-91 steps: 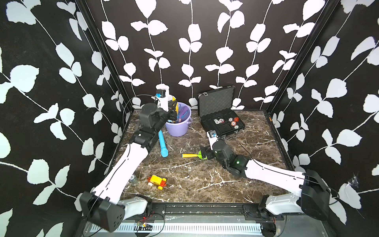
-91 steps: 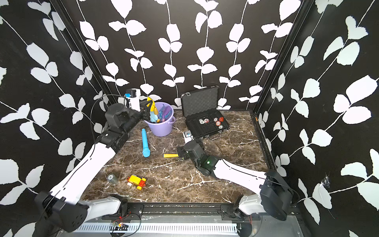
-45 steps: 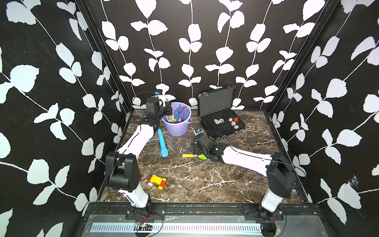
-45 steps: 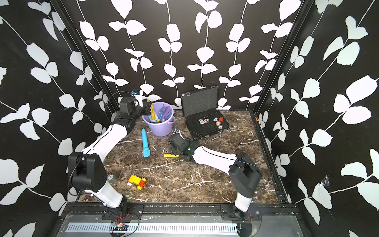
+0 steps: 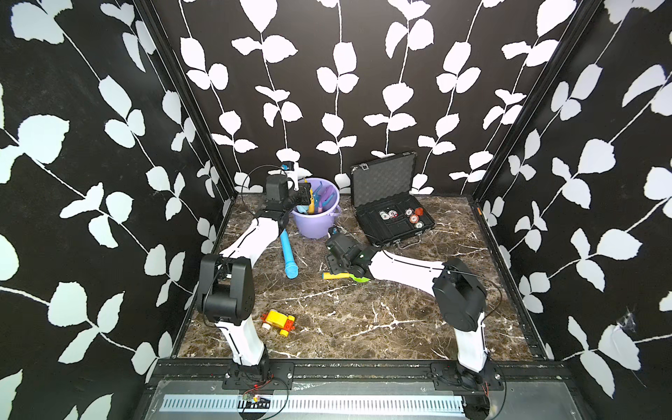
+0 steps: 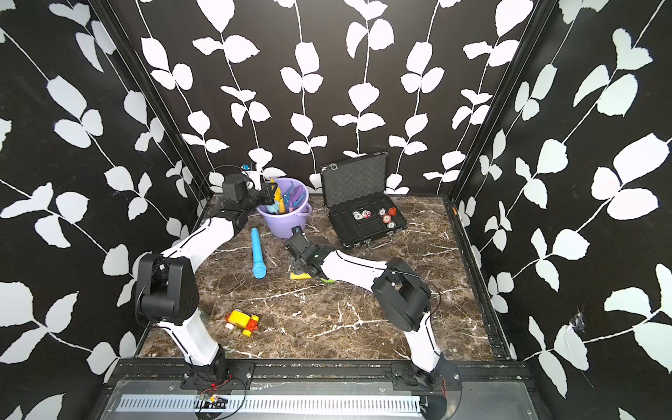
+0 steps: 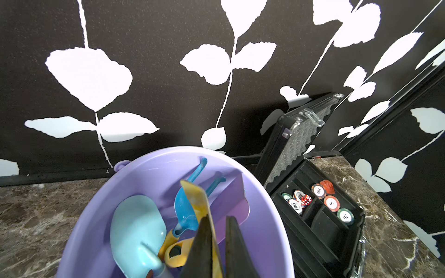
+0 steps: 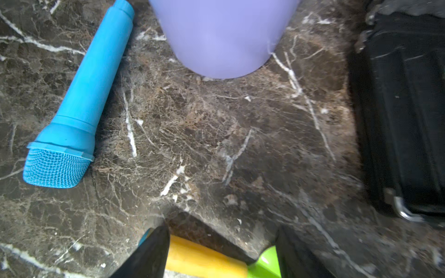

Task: Organize the gardening tools
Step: Place the gardening tool in the container.

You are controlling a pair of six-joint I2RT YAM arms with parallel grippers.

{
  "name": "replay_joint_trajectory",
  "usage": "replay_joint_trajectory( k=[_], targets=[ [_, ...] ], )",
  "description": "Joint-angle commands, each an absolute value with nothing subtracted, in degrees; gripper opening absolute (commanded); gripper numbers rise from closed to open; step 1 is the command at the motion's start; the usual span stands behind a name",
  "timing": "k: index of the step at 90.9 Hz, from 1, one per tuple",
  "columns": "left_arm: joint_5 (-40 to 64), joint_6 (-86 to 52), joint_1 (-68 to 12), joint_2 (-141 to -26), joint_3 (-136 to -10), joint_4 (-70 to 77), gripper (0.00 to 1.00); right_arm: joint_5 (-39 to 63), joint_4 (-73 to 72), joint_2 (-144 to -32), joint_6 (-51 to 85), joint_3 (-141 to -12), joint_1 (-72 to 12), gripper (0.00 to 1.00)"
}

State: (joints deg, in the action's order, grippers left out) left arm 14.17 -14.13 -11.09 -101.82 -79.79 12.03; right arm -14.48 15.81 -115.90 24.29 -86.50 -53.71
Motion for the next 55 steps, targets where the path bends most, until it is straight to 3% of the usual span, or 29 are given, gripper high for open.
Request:
replay_joint_trajectory(
  k=[1, 55],
  targets=[
    [14.1, -13.5, -10.8, -103.8, -80.5, 9.8, 0.0, -12.4, 16.9, -117.6, 25.3, -88.7, -53.5, 0.69],
    [11.4, -11.0, -10.8, -102.4, -83.8, -4.1, 0.0, -6.2, 18.2, -125.2, 26.4, -95.4, -53.5, 0.62]
  ],
)
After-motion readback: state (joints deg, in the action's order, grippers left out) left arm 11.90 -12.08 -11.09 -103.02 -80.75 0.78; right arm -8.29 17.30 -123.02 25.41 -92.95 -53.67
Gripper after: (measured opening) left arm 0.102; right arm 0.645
